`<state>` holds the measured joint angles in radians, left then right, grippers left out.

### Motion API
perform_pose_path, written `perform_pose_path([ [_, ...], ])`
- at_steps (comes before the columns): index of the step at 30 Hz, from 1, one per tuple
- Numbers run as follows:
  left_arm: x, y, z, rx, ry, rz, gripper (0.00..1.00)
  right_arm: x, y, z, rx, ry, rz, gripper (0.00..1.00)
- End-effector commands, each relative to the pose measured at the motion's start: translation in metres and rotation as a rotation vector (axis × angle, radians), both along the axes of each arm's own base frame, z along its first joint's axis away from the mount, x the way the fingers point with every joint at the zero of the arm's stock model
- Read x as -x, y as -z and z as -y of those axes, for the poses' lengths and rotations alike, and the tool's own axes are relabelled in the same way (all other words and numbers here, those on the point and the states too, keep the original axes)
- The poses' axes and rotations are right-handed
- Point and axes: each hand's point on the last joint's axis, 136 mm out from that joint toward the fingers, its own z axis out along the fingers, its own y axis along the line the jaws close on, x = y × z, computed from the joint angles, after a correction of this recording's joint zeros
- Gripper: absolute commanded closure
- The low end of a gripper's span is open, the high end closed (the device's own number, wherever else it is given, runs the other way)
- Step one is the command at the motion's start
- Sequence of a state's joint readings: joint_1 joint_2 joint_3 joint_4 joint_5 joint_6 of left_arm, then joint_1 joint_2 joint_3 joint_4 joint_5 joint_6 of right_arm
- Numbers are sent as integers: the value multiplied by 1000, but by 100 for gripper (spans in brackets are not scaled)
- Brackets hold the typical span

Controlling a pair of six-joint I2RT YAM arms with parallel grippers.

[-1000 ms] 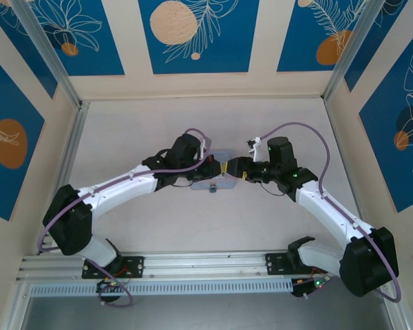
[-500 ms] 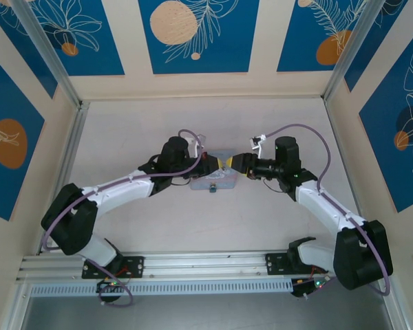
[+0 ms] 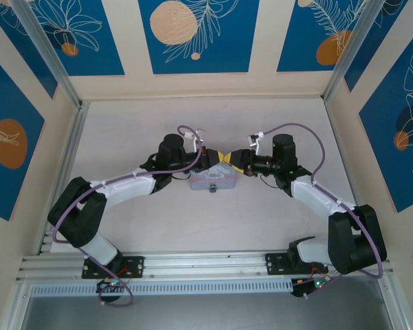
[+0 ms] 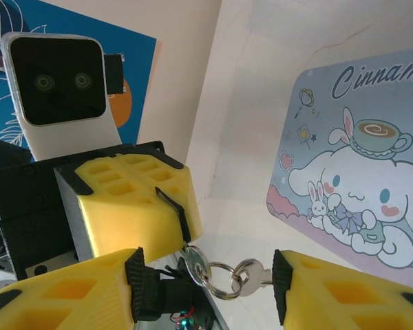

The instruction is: Unlock the padlock with the key

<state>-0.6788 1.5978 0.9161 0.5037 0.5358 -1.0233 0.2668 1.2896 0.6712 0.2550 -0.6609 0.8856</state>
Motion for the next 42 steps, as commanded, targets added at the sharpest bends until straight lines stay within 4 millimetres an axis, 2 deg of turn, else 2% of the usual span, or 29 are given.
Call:
perform_pose_path([
  [1, 0, -4, 2, 37, 24, 9, 100, -2, -10, -3, -33, -23, 23, 47],
  [8, -2, -1, 3, 33, 22, 1, 100, -3, -13, -5, -42, -38, 27, 59],
  [19, -6, 0, 5, 25, 13, -9, 100, 2, -3, -5, -37, -49, 4, 77],
  [25, -8, -2, 6, 27, 7, -14, 100, 4, 2, -6, -35, -51, -6, 84],
  [30, -9, -1, 6, 28, 0, -20, 100, 5, 1, -7, -35, -57, -8, 100],
  [33, -10, -1, 3, 18, -19, -43, 100, 5, 1, -7, -31, -54, -14, 100],
  [34, -12, 2, 0, -2, -41, -65, 97, 5, 1, -7, -24, -46, -16, 100],
  [38, -17, 15, -20, -106, -169, -203, 54, 5, 7, -1, 71, 23, -3, 100],
  [40, -16, 15, -28, -111, -211, -264, 41, 6, 9, 2, 127, 61, 14, 100],
  [42, -15, 13, -34, -106, -246, -330, 37, 7, 10, 4, 178, 95, 37, 100],
])
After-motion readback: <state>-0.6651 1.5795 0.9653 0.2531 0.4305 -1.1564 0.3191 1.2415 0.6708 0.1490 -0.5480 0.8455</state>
